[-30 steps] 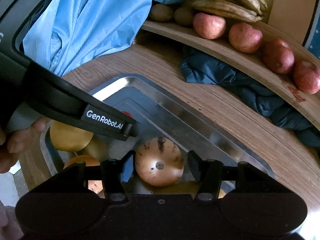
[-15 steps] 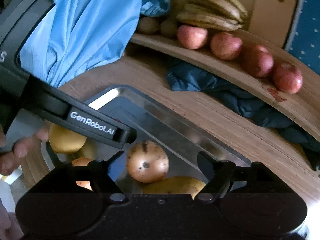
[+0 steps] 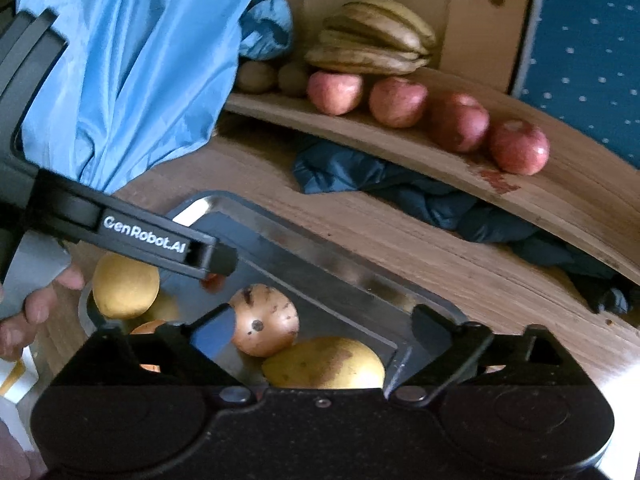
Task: Organize fruits
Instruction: 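Lift both open tools up and away from the tray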
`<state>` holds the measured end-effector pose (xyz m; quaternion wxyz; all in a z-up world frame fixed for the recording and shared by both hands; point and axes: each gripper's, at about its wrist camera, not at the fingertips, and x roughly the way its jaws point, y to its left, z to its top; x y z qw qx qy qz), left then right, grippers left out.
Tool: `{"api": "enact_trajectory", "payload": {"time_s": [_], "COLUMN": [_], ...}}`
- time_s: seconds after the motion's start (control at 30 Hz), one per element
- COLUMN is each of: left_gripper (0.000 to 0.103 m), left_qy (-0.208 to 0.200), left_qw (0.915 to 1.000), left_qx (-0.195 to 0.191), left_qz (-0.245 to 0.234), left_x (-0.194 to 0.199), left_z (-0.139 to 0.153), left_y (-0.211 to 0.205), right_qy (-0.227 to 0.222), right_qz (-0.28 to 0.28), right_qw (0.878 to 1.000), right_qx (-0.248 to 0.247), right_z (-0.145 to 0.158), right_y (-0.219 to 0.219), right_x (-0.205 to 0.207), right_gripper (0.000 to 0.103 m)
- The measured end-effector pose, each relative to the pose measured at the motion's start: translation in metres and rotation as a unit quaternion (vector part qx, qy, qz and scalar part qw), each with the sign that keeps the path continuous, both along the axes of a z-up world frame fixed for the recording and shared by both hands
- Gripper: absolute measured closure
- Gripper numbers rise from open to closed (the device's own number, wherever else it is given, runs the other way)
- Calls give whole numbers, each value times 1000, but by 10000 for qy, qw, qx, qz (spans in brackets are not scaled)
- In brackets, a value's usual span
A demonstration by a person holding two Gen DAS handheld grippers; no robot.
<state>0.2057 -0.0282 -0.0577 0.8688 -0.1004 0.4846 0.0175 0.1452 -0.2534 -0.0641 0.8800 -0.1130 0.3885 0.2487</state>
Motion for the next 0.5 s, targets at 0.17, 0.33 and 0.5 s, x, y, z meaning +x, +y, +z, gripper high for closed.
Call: {"api": "enact_trajectory", "payload": {"time_s": [0.17, 0.33, 0.5], "left_gripper": [1, 1, 1], "left_qy": [-96, -217, -341], "left_qw": [9998, 9993, 9984], "left_qx": [107, 174, 323], "left_qz": [108, 256, 317], "left_x": [-5, -11, -16], "left_z": [6, 12, 18], "left_y": [3, 6, 3], "right_qy": [-162, -346, -471], "right_qz": [-246, -574, -934], "right_qw": [9996, 9978, 9944], "right_qx": [7, 17, 138], "right_z": [8, 16, 27], "right_y": [-7, -13, -23], "right_x": [-6, -8, -9], "right_gripper": [4, 1, 1]}}
